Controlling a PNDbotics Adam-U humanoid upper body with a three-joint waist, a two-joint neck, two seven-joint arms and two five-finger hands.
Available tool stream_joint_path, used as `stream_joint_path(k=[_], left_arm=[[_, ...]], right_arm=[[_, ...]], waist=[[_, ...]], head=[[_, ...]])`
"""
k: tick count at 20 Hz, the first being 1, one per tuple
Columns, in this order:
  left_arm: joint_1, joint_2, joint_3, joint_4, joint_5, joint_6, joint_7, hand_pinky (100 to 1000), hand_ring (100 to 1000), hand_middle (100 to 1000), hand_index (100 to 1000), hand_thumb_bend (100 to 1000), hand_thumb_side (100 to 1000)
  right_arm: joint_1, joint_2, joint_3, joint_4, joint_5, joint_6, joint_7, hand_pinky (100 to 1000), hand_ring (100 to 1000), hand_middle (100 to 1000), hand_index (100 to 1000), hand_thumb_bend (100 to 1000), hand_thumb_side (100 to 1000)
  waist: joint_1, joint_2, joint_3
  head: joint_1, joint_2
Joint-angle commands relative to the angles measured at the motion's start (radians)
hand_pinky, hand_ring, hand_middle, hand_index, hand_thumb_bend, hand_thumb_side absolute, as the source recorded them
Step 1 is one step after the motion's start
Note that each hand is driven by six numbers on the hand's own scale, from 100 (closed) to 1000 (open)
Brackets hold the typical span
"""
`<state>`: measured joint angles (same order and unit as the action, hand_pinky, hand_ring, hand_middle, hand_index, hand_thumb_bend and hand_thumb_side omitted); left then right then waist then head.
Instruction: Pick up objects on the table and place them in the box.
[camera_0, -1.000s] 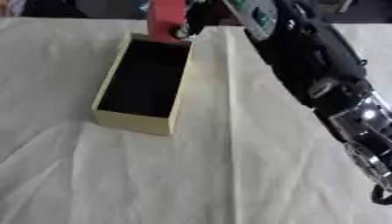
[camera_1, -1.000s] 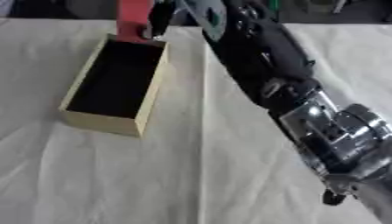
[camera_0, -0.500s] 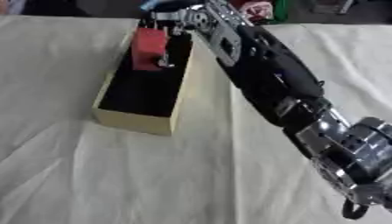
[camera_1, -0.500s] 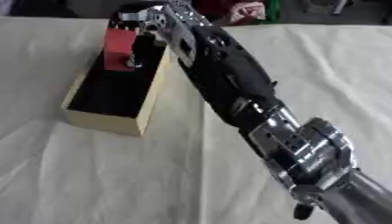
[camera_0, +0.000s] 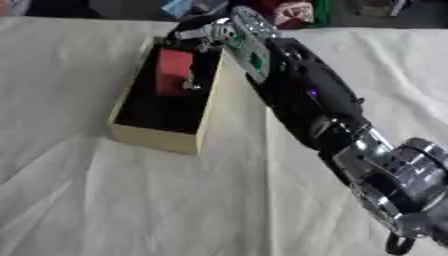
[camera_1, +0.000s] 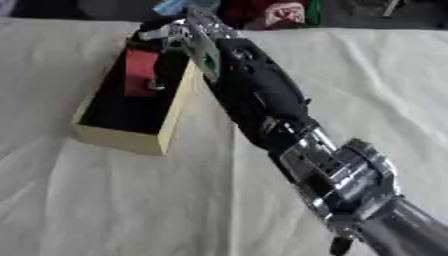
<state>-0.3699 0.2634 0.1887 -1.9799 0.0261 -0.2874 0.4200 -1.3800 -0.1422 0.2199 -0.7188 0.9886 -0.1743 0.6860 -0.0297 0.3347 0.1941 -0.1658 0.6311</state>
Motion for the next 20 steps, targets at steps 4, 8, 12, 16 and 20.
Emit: stream_joint_path(k=[4, 8, 12, 16, 20], left_arm=[[-0.009, 0.008, -0.001, -0.02, 0.007, -0.001, -0.004, 569, 543, 520, 656, 197, 100], [-0.008, 0.009, -0.001, -0.02, 0.006, -0.001, -0.005, 569, 543, 520, 657, 198, 100], [-0.006, 0.009, 0.0, -0.02, 0.006, 0.0, -0.005, 569, 544, 520, 656, 198, 100], [-0.003, 0.011, 0.002, -0.02, 0.004, 0.0, -0.002, 569, 544, 520, 657, 197, 100], [0.001, 0.015, 0.007, -0.02, -0.001, 0.0, 0.004, 570, 544, 520, 657, 198, 100]], right_arm=[[-0.024, -0.007, -0.027, -0.007, 0.066, -0.025, -0.049, 882, 897, 891, 927, 577, 299], [-0.028, -0.011, -0.031, -0.009, 0.068, -0.029, -0.058, 881, 896, 890, 927, 580, 301], [-0.034, -0.021, -0.034, -0.022, 0.056, -0.031, -0.062, 876, 888, 881, 920, 553, 309], [-0.047, -0.058, -0.031, -0.066, 0.001, -0.026, -0.068, 862, 868, 853, 900, 436, 321], [-0.054, -0.142, 0.003, -0.157, -0.101, -0.026, -0.064, 829, 838, 816, 878, 190, 257]], waist=[[-0.01, -0.015, 0.002], [-0.01, -0.017, 0.0], [-0.009, -0.019, -0.002], [-0.008, -0.023, -0.009], [-0.008, -0.026, -0.023]], head=[[-0.001, -0.002], [0.0, -0.002], [0.003, -0.002], [0.009, 0.0], [0.023, 0.002]])
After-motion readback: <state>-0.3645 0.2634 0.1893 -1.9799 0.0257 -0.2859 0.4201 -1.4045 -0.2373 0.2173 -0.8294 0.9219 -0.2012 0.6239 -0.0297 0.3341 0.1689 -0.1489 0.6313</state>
